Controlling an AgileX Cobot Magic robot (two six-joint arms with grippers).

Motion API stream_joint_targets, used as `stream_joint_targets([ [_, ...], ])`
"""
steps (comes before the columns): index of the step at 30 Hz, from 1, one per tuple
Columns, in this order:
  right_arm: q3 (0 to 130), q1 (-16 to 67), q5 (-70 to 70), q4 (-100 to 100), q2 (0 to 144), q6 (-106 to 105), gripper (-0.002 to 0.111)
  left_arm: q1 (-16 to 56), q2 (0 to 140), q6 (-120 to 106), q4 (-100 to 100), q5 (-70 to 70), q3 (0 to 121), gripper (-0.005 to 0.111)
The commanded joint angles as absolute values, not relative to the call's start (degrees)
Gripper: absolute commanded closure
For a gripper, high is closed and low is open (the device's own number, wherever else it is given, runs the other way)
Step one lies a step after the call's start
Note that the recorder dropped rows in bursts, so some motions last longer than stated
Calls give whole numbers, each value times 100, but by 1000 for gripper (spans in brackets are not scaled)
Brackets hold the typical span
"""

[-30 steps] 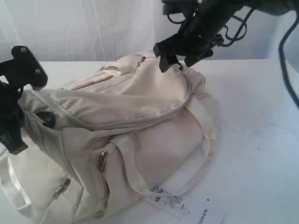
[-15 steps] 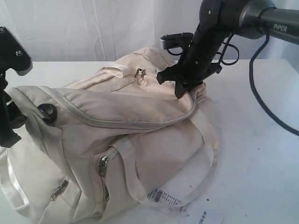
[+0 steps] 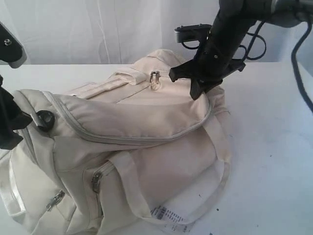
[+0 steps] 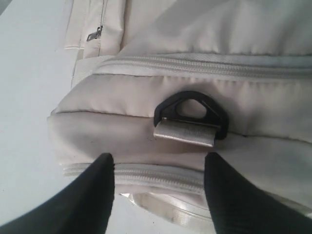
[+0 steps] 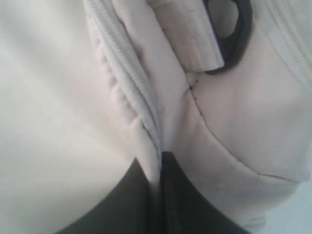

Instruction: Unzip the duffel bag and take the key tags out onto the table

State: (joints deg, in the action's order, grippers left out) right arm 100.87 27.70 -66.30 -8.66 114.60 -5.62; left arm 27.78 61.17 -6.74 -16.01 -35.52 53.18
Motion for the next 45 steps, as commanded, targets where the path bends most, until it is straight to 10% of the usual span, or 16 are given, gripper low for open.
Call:
stream_joint_targets([
  [1,9634,2750,-6996,-657,11070,-515,108,2762,6065,-640,-1500,-3600,5280,48],
  [11,8943,2750,-6996,-220,10402,-552,102,2762,6065,-640,-1362,-3600,5280,48],
  [20,9320,2750,-6926,151,10362,-600,49,2762,6065,-640,-1201,-3563,5280,48],
  [45,10157,4456,-4981,2847,12136,-3479,51,2762,6065,-640,-1202,-3463,5280,48],
])
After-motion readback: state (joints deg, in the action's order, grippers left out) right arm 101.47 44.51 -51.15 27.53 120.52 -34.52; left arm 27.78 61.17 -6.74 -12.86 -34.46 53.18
